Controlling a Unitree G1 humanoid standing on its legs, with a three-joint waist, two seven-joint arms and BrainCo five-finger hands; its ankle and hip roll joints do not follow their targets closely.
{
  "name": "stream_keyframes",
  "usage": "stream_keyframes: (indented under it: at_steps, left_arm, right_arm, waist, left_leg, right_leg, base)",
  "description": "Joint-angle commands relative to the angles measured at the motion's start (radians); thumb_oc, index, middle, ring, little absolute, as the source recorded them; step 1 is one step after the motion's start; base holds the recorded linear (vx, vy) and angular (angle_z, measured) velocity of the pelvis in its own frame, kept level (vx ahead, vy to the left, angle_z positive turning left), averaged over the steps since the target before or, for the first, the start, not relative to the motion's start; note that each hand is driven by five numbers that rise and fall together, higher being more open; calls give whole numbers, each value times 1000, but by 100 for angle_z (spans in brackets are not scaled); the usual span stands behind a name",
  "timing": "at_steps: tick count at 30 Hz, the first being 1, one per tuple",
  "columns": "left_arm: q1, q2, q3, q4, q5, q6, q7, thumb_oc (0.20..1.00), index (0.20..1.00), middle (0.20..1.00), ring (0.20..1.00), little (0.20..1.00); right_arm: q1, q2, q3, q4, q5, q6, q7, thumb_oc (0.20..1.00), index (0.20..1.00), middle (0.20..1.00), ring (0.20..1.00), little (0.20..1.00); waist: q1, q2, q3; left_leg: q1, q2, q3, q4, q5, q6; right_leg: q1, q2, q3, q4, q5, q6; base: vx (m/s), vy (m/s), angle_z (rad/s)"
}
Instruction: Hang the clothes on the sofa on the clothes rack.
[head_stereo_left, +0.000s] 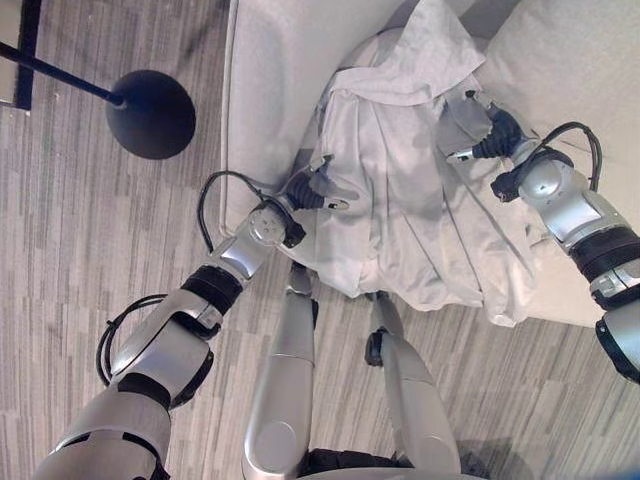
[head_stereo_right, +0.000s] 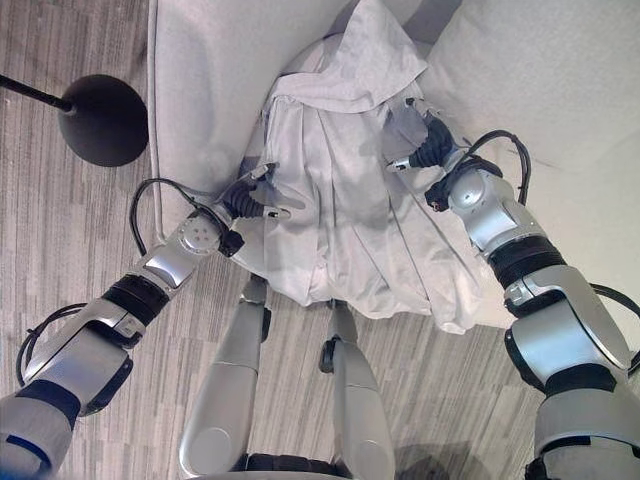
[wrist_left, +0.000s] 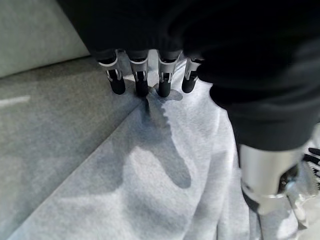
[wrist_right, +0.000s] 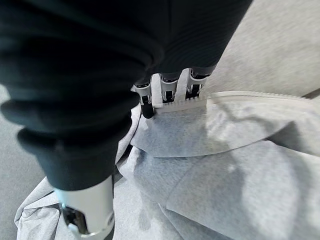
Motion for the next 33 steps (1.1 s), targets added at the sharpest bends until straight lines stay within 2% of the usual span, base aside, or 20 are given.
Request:
stream_keyframes:
  at_steps: [1, 6, 13, 20, 27, 33]
  left_arm:
    - [-52, 84, 18, 40, 49, -21, 59, 1000, 1000, 1000, 1000, 1000]
    - [-119, 124, 6, 44, 69, -23, 93, 1000, 1000, 1000, 1000, 1000]
    - [-151, 150, 70, -42, 85, -29, 149, 1000, 1000, 1000, 1000, 1000]
    - [-199, 161, 66, -59, 105, -29, 179, 1000, 1000, 1000, 1000, 1000]
    - [-216, 165, 116, -104, 139, -31, 231, 1000, 1000, 1000, 1000, 1000]
    - [-247, 162, 99, -28, 128, -30, 248, 1000, 1000, 1000, 1000, 1000]
  right_arm:
    - [-56, -127, -1, -47, -15, -21, -50, 1000, 1000, 1000, 1000, 1000]
    - [-51, -148, -26, -58, -13, -23, -65, 1000, 1000, 1000, 1000, 1000]
    - [33, -157, -113, -82, -38, -21, -87, 1000, 1000, 1000, 1000, 1000]
    - [85, -131, -150, -12, -44, -16, -84, 1000, 1000, 1000, 1000, 1000]
    - [162, -120, -223, 46, -68, 1, -107, 1000, 1000, 1000, 1000, 1000]
    - [199, -68, -256, 84, -61, 10, -106, 1000, 1000, 1000, 1000, 1000]
  waist:
    - [26, -8, -17]
    - [18, -14, -17]
    - [20, -10, -17]
    - [18, -8, -17]
    - [18, -4, -17]
    - [14, 1, -17]
  left_leg:
    - [229, 71, -77, -415, 63, -27]
    - [206, 73, -85, -415, 62, -35]
    - [198, 71, -92, -415, 54, -35]
    - [186, 74, -100, -415, 52, -35]
    - [169, 73, -110, -415, 47, -37]
    - [154, 74, -118, -415, 47, -38]
  right_leg:
    - [110, -45, 33, 2, -137, -41]
    - [88, -46, 30, 2, -137, -42]
    - [81, -43, 32, 2, -137, -43]
    - [69, -40, 30, 2, -136, -41]
    - [56, -39, 30, 2, -137, -43]
    - [40, -38, 28, 2, -134, -42]
  base:
    - [0, 0, 0]
    - [0, 0, 0]
    - [8, -5, 3]
    - [0, 0, 0]
    - [0, 0, 0]
    - [0, 0, 0]
